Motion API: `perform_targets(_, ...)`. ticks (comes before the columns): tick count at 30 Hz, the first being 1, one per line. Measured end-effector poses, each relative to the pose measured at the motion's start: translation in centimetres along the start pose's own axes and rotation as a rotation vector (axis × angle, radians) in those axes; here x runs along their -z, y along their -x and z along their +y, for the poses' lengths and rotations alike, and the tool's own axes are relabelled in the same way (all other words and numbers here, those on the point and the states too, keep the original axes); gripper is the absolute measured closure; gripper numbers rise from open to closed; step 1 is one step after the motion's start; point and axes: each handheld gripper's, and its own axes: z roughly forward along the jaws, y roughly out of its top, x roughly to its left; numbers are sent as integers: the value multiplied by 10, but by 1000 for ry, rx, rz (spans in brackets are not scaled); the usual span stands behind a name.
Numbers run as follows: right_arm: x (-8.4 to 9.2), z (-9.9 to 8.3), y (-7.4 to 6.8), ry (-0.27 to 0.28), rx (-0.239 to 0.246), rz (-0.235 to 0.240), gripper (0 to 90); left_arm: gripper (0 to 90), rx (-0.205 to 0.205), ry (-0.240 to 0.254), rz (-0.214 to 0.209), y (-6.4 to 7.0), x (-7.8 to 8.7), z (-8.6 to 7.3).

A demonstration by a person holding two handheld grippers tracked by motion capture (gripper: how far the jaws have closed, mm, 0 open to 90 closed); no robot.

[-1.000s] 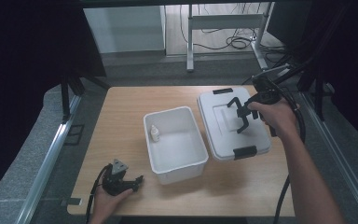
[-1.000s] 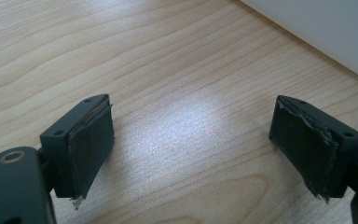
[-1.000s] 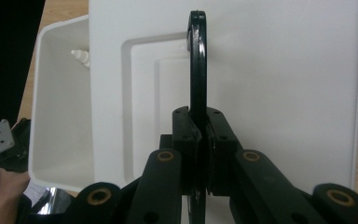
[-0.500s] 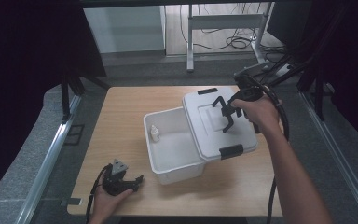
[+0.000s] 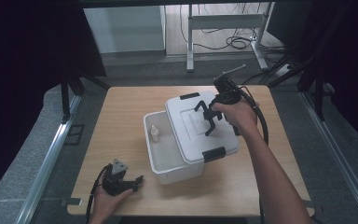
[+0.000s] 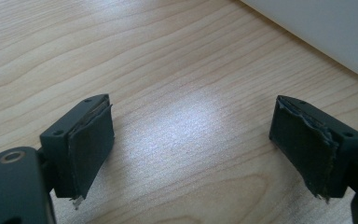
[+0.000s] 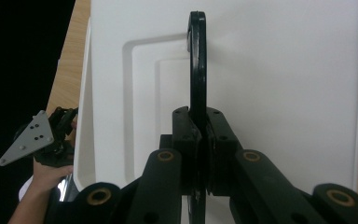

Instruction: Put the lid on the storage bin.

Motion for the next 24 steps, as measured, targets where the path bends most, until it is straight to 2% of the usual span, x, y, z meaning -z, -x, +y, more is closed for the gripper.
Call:
perform_targets(16, -18, 4, -18, -26, 7, 9, 848, 136, 3, 2, -1, 0, 0, 0)
perform_targets(24, -28, 7, -33, -41, 12, 13, 848, 136, -1, 2, 0, 0, 0, 0)
